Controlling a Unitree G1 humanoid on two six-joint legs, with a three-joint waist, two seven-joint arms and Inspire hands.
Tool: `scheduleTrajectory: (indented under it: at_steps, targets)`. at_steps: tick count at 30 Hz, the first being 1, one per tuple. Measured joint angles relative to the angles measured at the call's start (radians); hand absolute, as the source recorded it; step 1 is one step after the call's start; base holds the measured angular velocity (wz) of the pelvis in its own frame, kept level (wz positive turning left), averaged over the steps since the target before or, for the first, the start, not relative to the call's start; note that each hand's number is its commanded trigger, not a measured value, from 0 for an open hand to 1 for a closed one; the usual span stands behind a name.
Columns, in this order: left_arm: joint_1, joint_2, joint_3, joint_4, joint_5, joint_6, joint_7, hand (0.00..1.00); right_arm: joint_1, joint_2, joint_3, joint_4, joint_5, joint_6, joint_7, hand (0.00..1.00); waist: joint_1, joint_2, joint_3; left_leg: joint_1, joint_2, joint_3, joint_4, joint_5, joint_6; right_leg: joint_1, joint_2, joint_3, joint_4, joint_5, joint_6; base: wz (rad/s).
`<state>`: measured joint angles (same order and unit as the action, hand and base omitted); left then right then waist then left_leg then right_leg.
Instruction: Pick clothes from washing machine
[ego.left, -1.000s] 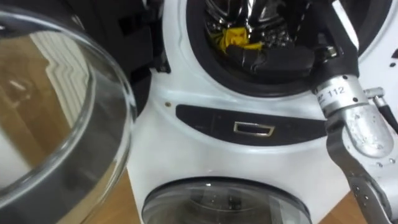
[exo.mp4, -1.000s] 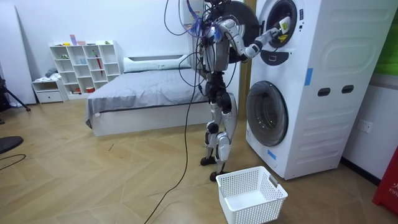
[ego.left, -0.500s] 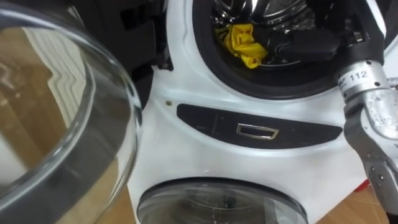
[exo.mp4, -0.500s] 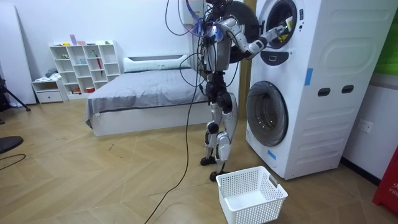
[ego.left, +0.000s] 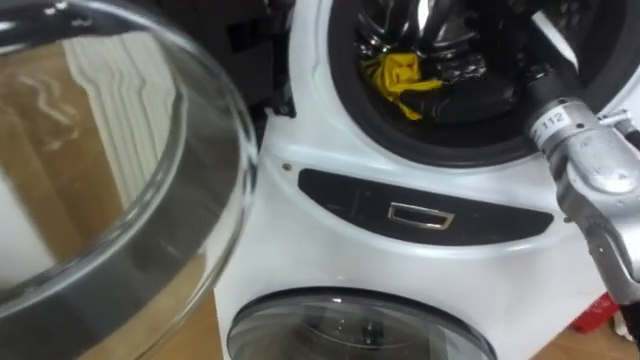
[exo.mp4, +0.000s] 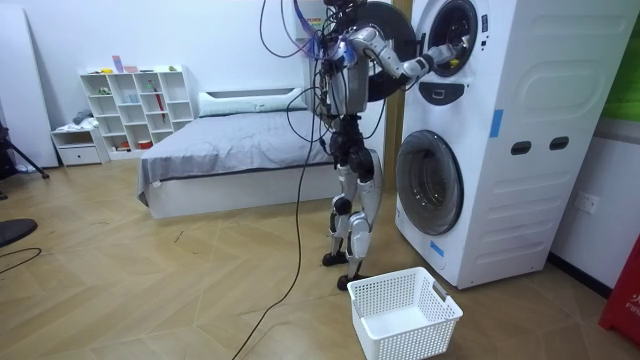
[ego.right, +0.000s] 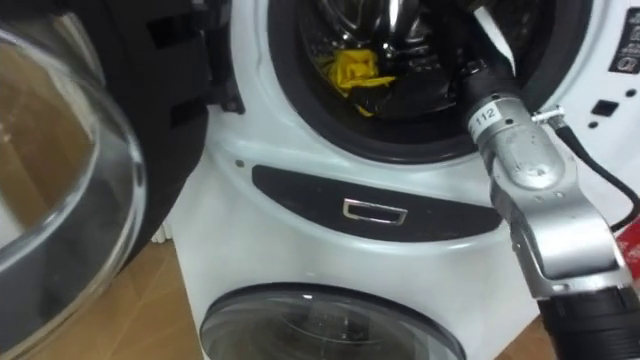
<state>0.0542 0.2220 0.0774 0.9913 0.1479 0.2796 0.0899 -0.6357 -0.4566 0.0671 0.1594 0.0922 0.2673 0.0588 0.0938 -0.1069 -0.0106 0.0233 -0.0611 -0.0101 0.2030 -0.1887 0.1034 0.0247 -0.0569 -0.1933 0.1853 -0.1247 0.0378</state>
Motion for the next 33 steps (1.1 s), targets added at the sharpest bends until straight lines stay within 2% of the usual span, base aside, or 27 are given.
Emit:
scheduleTrajectory:
  at_steps: [2, 6, 15, 18, 23, 28, 31, 32, 33]
  targets:
    - [-0.002, 0.007, -0.001, 0.001, -0.002, 0.002, -0.009, 0.0, -0.039, -0.001, 0.029, 0.04, -0.045, 0.014, 0.027, 0.0, 0.004, -0.007, 0.0046, -0.005, 0.0, -0.001, -0.001, 0.0, 0.0, -0.005, 0.001, 0.002, -0.001, 0.0, 0.0, 0.0]
    - [-0.003, 0.008, -0.001, 0.001, -0.005, 0.003, -0.012, 0.0, -0.063, -0.021, 0.031, 0.062, -0.055, 0.017, 0.075, 0.0, 0.002, -0.01, 0.0047, -0.001, 0.0, 0.0, -0.007, 0.0, 0.0, -0.006, 0.001, 0.003, -0.001, 0.0, 0.0, -0.01]
    - [-0.015, 0.013, -0.002, 0.001, -0.003, 0.004, -0.022, 0.0, -0.079, -0.026, 0.043, 0.072, -0.085, 0.023, 0.114, 0.0, 0.022, -0.018, 0.0093, 0.005, 0.002, 0.0, -0.006, -0.001, -0.001, 0.001, 0.003, 0.001, -0.001, -0.003, -0.004, 0.0]
    - [-0.014, 0.014, -0.002, 0.001, -0.001, 0.009, -0.042, 0.0, -0.089, -0.047, 0.053, 0.095, -0.098, 0.035, 0.142, 0.0, 0.023, -0.02, 0.0103, 0.001, 0.002, 0.0, -0.006, -0.001, -0.003, 0.002, 0.003, 0.0, 0.0, -0.003, -0.004, 0.0]
    - [-0.024, 0.019, 0.0, 0.001, -0.026, 0.048, -0.067, 0.0, -0.195, -0.047, 0.07, 0.219, -0.102, 0.064, 0.211, 0.0, 0.023, -0.025, 0.0084, -0.002, 0.003, -0.002, 0.0, -0.003, -0.005, -0.001, 0.005, -0.001, 0.0, -0.003, -0.005, -0.01]
    - [-0.037, 0.027, -0.001, 0.01, -0.029, 0.073, -0.083, 0.0, -0.224, -0.047, 0.071, 0.257, -0.133, 0.094, 0.282, 0.0, 0.023, -0.035, 0.0123, -0.002, 0.003, -0.007, 0.002, -0.003, -0.005, -0.001, 0.006, -0.002, -0.001, -0.003, -0.005, 0.03]
    - [-0.05, 0.029, -0.001, 0.011, -0.028, 0.103, -0.083, 0.0, -0.242, -0.048, 0.072, 0.305, -0.133, 0.108, 0.326, 0.0, 0.023, -0.043, 0.0099, -0.001, 0.003, -0.011, 0.003, -0.003, -0.006, 0.003, 0.006, -0.007, -0.002, -0.002, -0.006, 0.04]
    - [-0.054, 0.032, -0.001, 0.012, -0.029, 0.11, -0.083, 0.0, -0.25, -0.048, 0.072, 0.327, -0.133, 0.118, 0.343, 0.09, 0.023, -0.044, 0.0101, 0.003, 0.003, -0.015, 0.003, -0.003, -0.006, 0.009, 0.007, -0.008, -0.003, -0.002, -0.006, 0.09]
    - [-0.055, 0.033, -0.002, 0.013, -0.03, 0.113, -0.083, 0.0, -0.251, -0.048, 0.072, 0.337, -0.133, 0.121, 0.35, 0.62, 0.023, -0.044, 0.01, 0.006, 0.003, -0.017, 0.002, -0.003, -0.006, 0.013, 0.007, -0.008, -0.004, -0.002, -0.006, 0.09]
